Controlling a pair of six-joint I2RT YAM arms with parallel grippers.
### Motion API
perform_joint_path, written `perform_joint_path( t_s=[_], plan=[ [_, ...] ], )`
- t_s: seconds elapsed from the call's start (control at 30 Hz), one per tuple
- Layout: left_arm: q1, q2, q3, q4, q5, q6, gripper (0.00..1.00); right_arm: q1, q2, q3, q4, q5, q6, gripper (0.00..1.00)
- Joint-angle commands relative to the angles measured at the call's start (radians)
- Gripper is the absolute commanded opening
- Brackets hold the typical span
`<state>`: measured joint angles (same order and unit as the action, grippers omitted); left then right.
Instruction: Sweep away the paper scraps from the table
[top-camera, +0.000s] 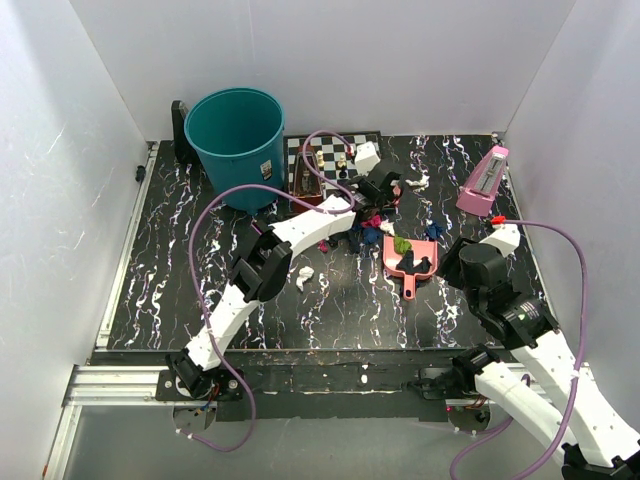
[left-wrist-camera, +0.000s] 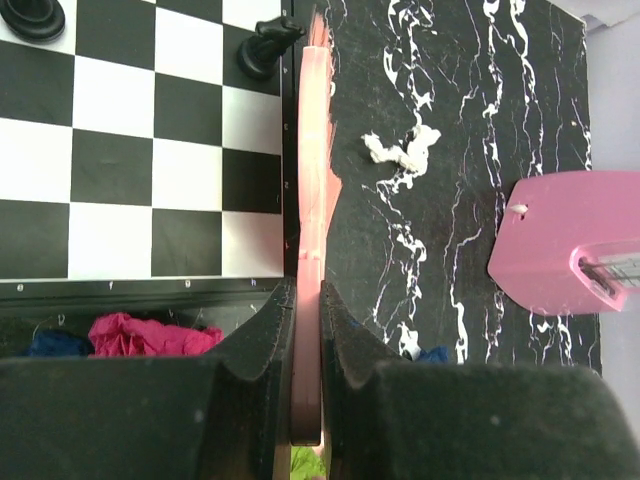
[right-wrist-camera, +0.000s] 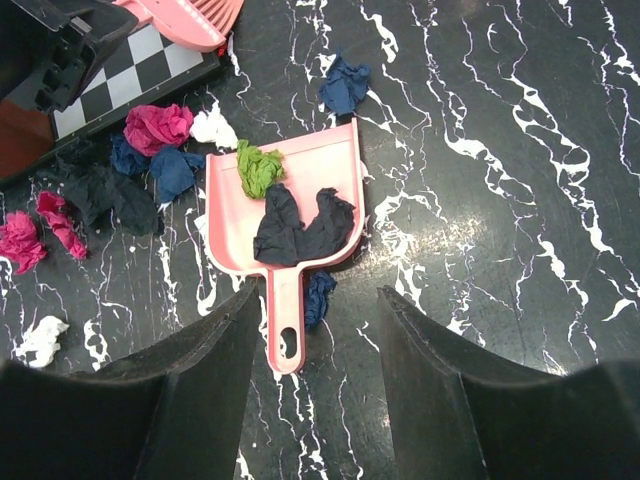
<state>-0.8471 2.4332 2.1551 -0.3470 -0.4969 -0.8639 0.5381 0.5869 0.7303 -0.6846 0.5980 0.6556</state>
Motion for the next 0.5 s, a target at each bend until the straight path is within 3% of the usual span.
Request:
perform_joint_path(
  t_s=[0.0, 0.17, 0.37, 0.47],
  plan=[
    [0.005, -0.135, -0.037, -0.102, -0.062, 0.037, 0.00, -0.003, 0.005, 0.020, 0.031, -0.009, 0.019, 0.57],
    [-0.001, -0.210, -0.125, -0.205, 0.119, -0.067, 0.00, -0.003, 0.002, 0.014, 0.039, -0.012, 0.026, 0.57],
    [-0.055, -0.315, -0.215, -0.277, 0.107, -0.086, 0.00, -0.003, 0.011, 0.021, 0.036, -0.007, 0.027, 0.57],
    [-0.064, -0.370, -0.242, -0.215, 0.118, -0.060, 0.00, -0.003, 0.011, 0.015, 0.045, -0.014, 0.026, 0.57]
  ],
)
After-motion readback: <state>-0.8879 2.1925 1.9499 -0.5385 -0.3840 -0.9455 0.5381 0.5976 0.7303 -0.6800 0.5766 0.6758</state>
